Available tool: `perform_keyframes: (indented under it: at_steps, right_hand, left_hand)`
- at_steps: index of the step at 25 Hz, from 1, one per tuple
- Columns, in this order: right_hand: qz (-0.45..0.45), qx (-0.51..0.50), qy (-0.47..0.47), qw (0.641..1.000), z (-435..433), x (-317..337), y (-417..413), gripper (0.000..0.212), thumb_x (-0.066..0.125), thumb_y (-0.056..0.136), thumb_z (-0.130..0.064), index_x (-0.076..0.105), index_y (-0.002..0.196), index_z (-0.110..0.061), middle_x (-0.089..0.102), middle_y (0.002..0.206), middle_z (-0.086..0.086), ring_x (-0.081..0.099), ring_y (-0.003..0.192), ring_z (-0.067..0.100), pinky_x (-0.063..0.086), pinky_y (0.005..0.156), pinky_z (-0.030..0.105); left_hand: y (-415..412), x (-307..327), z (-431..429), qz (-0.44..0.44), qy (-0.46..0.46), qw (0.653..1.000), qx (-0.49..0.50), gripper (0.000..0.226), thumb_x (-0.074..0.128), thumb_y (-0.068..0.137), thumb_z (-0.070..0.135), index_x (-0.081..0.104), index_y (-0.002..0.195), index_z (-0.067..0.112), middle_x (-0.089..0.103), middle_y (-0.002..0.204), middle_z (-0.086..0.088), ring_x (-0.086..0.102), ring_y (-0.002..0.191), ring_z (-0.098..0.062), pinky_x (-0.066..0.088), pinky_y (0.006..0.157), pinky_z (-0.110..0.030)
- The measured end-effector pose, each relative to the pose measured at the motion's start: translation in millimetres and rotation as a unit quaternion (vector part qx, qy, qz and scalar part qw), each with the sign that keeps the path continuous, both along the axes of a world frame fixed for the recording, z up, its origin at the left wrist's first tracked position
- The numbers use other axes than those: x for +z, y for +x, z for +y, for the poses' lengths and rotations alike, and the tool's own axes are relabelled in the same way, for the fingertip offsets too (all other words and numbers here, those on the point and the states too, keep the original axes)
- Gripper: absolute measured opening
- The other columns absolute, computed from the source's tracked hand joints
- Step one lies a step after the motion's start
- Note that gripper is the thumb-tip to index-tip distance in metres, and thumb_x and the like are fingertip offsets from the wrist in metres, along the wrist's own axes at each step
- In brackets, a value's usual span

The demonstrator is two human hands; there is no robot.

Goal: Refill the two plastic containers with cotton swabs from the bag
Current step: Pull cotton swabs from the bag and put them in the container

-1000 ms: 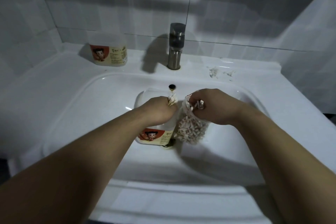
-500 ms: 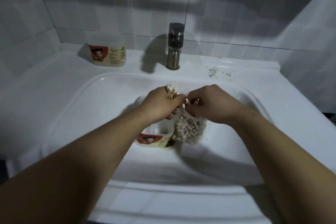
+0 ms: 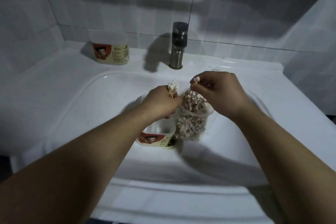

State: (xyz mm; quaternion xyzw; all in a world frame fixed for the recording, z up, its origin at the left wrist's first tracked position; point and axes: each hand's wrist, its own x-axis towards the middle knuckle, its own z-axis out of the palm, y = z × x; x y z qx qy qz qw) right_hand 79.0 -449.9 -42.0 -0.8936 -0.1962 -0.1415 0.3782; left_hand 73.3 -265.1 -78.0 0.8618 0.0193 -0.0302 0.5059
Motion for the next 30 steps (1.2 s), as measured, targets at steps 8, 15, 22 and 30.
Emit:
perform_keyframes:
  at_steps: [8, 15, 22, 30]
  right_hand:
    - [0.097, -0.018, 0.102, 0.990, -1, 1, 3, 0.013, 0.068, 0.092, -0.014, 0.072, 0.082, -0.021, 0.074, 0.069, -0.006, 0.061, 0.053, 0.007, 0.050, 0.058, 0.028]
    - [0.101, -0.007, 0.238, 0.966, 5, 3, 2, 0.008, 0.064, 0.096, -0.007, 0.071, 0.091, -0.008, 0.074, 0.075, 0.003, 0.060, 0.057, 0.017, 0.052, 0.058, 0.033]
    - [0.186, 0.041, 0.375, 0.907, 11, 3, 1, 0.007, 0.061, 0.097, 0.002, 0.067, 0.096, 0.004, 0.072, 0.083, 0.015, 0.062, 0.068, 0.022, 0.055, 0.060, 0.030]
    - [0.218, 0.056, 0.438, 0.870, 12, 1, 3, 0.008, 0.059, 0.099, 0.000, 0.064, 0.099, 0.007, 0.071, 0.086, 0.018, 0.060, 0.065, 0.022, 0.057, 0.063, 0.029]
  left_hand:
    - [-9, 15, -4, -0.136, 0.058, 0.987, 0.059, 0.031, 0.056, 0.100, 0.046, 0.061, 0.082, 0.021, 0.061, 0.071, 0.009, 0.057, 0.066, -0.002, 0.039, 0.052, -0.009]
    - [-6, 6, -9, -0.166, -0.019, 0.985, -0.030, 0.023, 0.065, 0.096, 0.044, 0.073, 0.101, 0.024, 0.076, 0.093, 0.012, 0.071, 0.091, -0.005, 0.059, 0.086, -0.035]
    - [-2, 1, -8, -0.117, -0.123, 0.982, -0.081, 0.018, 0.078, 0.087, 0.037, 0.074, 0.102, 0.029, 0.078, 0.098, 0.009, 0.073, 0.102, -0.012, 0.057, 0.096, -0.047]
    - [2, -4, -8, -0.105, -0.177, 0.975, -0.082, 0.027, 0.075, 0.088, 0.008, 0.072, 0.114, 0.014, 0.078, 0.105, -0.002, 0.073, 0.105, -0.019, 0.055, 0.100, -0.051]
